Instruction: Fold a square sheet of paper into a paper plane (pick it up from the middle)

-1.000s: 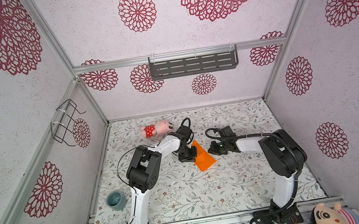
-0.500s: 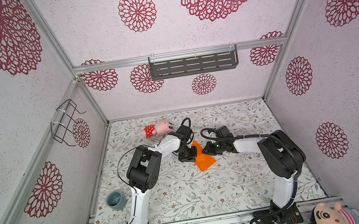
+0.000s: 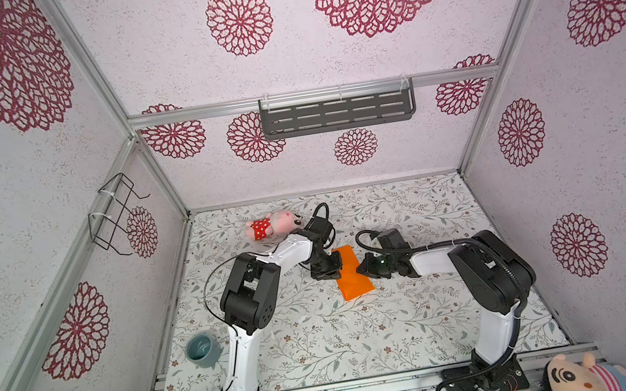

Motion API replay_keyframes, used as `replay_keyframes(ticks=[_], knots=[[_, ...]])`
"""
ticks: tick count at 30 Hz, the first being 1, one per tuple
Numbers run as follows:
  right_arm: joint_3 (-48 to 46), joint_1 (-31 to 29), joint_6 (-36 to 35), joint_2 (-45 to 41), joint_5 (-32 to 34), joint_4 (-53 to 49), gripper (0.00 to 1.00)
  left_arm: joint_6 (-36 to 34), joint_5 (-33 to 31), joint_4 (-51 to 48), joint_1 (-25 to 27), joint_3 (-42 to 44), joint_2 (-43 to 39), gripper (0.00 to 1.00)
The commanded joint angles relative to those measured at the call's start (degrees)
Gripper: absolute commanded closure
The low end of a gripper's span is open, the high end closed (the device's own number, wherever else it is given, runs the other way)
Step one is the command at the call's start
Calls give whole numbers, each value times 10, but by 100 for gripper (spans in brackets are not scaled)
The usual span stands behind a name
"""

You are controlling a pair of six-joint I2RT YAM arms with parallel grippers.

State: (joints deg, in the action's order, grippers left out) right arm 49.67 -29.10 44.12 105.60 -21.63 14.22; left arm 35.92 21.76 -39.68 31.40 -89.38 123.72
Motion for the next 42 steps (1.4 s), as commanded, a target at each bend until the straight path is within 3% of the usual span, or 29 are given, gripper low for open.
replay_keyframes(ticks=[1, 5, 10, 22, 42], knots=[[-21, -30, 117, -18, 60, -5, 91, 58, 36, 83, -11, 26, -59, 79], [-23, -55, 205, -16, 102, 0, 92, 98, 21, 135, -9, 102, -132, 73], [-29, -60, 233, -9, 110, 15, 92, 117, 44, 153, -3, 159, -173, 70], [-28, -60, 217, -6, 107, -15, 92, 107, 37, 83, 21, 130, -86, 85], [-26, -58, 204, 5, 118, -58, 92, 55, -42, -32, 35, 110, -50, 92]])
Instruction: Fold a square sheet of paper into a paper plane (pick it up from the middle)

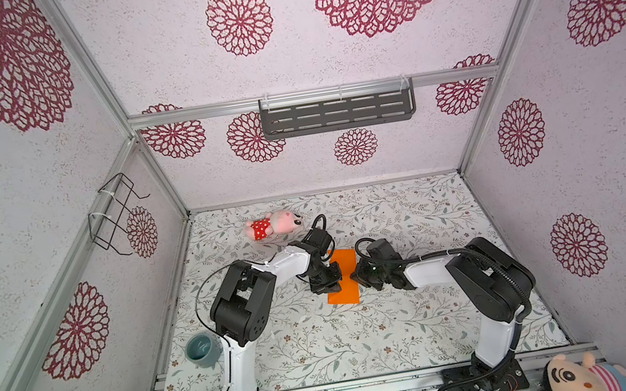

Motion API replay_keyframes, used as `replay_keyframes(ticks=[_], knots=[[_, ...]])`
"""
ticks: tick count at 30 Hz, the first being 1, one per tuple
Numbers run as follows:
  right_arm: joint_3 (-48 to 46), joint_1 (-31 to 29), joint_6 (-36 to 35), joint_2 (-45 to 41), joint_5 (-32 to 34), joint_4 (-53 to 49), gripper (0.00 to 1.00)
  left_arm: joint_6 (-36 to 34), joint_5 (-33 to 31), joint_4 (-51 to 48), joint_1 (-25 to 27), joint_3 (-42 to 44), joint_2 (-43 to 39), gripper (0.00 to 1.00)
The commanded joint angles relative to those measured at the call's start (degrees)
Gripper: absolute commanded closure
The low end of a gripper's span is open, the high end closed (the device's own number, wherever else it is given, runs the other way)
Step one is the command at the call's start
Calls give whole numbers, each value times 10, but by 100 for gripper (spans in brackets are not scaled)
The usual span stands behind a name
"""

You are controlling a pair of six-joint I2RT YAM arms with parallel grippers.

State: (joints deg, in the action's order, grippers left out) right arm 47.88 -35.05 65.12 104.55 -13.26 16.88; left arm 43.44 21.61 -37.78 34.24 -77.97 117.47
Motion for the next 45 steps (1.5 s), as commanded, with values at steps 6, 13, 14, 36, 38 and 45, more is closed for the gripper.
replay_keyframes(ticks=[6, 13, 14, 36, 38, 45], knots=[[-9, 1, -6, 19, 35, -86, 92, -43, -96, -95, 22, -5, 18, 96], [-10, 2, -3, 24, 33, -83, 93, -58, -141, -124, 41, -12, 19, 96], [-11, 3, -1, 24, 32, -81, 93, -61, -142, -123, 42, -12, 17, 96], [-21, 14, 16, 42, 13, -52, 93, -108, -197, -161, 76, -3, -12, 97], [-21, 14, 16, 43, 13, -53, 93, -109, -206, -166, 75, -2, -12, 98], [-20, 16, 16, 46, 11, -52, 93, -111, -206, -173, 77, 6, -19, 100]])
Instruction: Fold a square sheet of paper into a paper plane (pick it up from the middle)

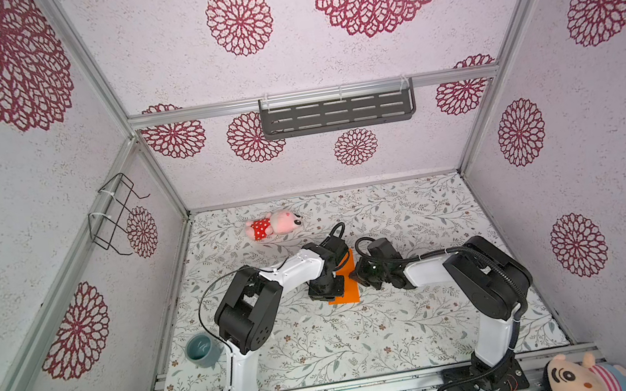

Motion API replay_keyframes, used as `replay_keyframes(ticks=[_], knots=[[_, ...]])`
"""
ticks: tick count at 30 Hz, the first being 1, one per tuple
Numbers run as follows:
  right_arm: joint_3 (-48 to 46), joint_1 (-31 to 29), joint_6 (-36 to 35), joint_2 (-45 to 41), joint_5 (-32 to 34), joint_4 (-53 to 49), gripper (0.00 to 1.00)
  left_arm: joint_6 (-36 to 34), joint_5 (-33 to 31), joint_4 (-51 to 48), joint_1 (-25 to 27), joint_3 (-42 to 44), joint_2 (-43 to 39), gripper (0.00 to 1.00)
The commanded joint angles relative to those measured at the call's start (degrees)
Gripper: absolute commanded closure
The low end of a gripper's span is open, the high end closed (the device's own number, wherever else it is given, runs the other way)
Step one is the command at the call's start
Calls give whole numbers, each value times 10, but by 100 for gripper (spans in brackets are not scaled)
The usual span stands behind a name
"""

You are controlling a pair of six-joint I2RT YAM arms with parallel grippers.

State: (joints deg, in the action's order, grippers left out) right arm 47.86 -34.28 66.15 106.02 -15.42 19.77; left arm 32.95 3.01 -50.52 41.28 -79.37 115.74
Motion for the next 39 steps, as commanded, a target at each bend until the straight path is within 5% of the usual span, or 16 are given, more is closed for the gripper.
replay_keyframes(ticks=[1, 9, 14, 31, 39], knots=[[-20, 8, 5, 31, 33, -81, 93, -7, -19, -48, 6, 22, -3, 100], [-14, 10, -20, 17, 34, -81, 93, -12, -31, -48, -2, 14, -84, 100], [-5, 11, -49, 7, 16, -66, 92, 13, 25, 33, -31, 15, -124, 99], [1, 11, -149, -30, -72, 39, 91, 45, 117, 98, -50, 8, 0, 100], [31, -5, -195, -13, -95, -15, 90, 53, 110, 92, -54, 25, 19, 100]])
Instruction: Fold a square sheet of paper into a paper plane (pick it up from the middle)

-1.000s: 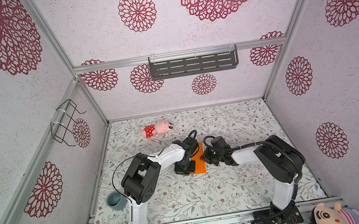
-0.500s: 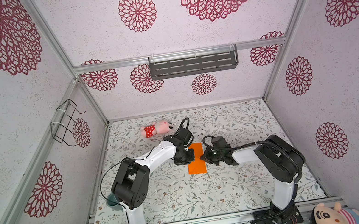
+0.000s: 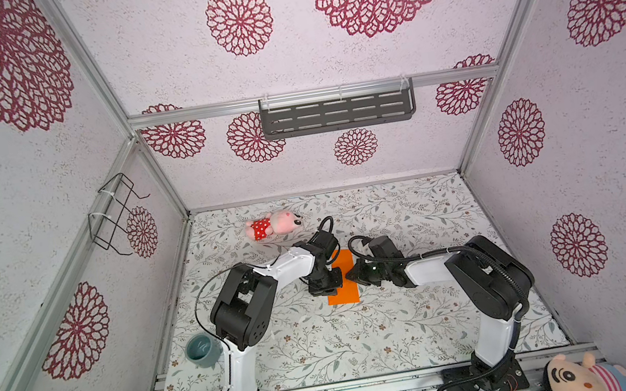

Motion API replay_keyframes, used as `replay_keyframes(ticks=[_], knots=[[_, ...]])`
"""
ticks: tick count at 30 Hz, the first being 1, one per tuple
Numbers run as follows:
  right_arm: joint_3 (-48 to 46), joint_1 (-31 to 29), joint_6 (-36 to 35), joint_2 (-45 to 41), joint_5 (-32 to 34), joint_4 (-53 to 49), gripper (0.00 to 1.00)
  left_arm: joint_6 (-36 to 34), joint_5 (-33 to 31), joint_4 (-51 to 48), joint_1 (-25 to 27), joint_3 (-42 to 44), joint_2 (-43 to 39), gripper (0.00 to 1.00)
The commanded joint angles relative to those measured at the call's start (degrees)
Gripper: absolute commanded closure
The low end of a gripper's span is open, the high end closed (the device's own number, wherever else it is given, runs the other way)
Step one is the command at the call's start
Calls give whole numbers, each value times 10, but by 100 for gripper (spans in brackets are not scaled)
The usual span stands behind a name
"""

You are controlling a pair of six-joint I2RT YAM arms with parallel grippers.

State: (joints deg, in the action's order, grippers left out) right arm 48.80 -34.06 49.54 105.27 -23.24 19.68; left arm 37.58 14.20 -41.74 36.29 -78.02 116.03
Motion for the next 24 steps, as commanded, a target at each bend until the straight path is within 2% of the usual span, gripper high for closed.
replay_keyframes(ticks=[1, 9, 19, 24], knots=[[26, -10, -27, 1, -14, -21, 90, 8, -3, 2, -5, 13, 16, 100], [39, -8, -40, 23, 11, -77, 91, 7, -5, -8, -6, 16, 17, 100], [30, 66, -58, 19, 57, -141, 92, 3, -3, -9, -6, 15, 16, 100], [38, 79, -62, -24, 62, -148, 90, 2, 7, -8, -6, 4, 7, 100]])
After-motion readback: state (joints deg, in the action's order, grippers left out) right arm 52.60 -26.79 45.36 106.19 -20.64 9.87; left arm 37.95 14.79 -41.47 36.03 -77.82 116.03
